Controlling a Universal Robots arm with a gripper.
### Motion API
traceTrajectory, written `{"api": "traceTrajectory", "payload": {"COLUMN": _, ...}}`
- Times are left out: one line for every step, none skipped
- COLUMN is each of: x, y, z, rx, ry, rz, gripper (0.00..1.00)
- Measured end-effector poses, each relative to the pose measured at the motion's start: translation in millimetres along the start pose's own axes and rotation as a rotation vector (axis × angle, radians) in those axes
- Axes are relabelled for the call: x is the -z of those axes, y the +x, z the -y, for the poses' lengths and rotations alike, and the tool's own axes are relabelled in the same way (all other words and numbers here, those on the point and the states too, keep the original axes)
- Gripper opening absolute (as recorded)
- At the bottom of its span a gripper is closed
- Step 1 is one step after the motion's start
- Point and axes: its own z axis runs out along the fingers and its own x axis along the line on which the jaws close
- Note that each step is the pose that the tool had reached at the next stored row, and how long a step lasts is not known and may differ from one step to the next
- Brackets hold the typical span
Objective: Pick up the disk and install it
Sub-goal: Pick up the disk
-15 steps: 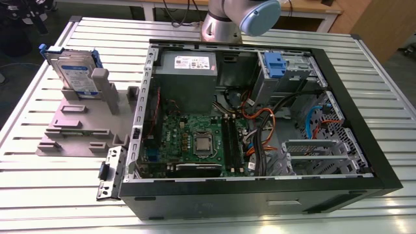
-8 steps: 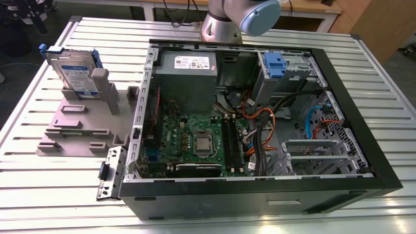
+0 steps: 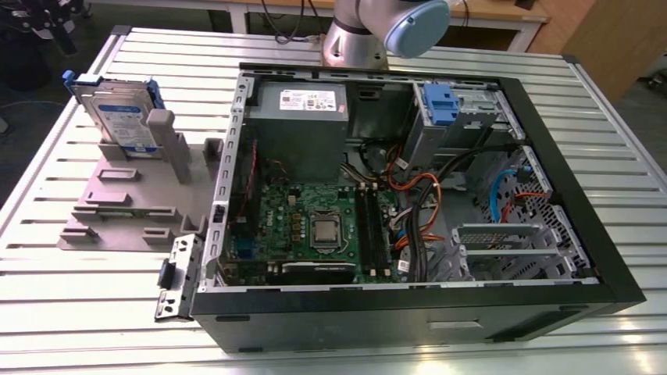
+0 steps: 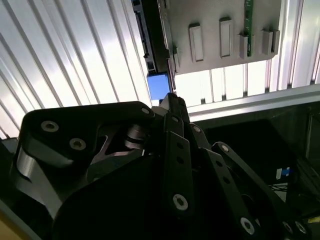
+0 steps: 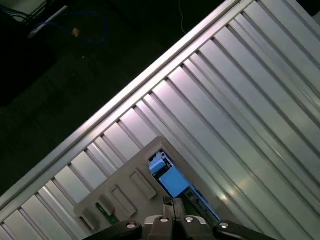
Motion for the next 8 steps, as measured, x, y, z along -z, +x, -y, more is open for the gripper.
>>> {"api": "traceTrajectory", "payload": {"x": 0.0, "y": 0.0, "z": 0.0, "rx": 0.012, "ry": -0.0002, "rz": -0.0005, "gripper": 0.11}}
{"api": "traceTrajectory", "payload": {"x": 0.0, "y": 0.0, "z": 0.0, "rx": 0.024, "ry": -0.0005, "rz": -0.0010, "gripper": 0.11}}
{"api": "traceTrajectory", "payload": {"x": 0.0, "y": 0.0, "z": 0.0, "rx": 0.037, "ry": -0.0008, "rz": -0.0016, "gripper": 0.11}}
{"api": "traceTrajectory", "payload": {"x": 0.0, "y": 0.0, "z": 0.0, "rx": 0.049, "ry": -0.0011, "rz": -0.0021, "gripper": 0.11}}
{"api": "traceTrajectory", "payload": {"x": 0.0, "y": 0.0, "z": 0.0, "rx": 0.062, "ry": -0.0014, "rz": -0.0027, "gripper": 0.11}}
{"api": "traceTrajectory", "payload": {"x": 0.0, "y": 0.0, "z": 0.0, "rx": 0.074, "ry": -0.0017, "rz": -0.0032, "gripper": 0.11}}
{"api": "traceTrajectory", "payload": {"x": 0.0, "y": 0.0, "z": 0.0, "rx": 0.086, "ry": -0.0020, "rz": -0.0038, "gripper": 0.11}}
{"api": "traceTrajectory", "payload": {"x": 0.0, "y": 0.0, "z": 0.0, "rx": 0.098, "ry": -0.0022, "rz": -0.0043, "gripper": 0.11}}
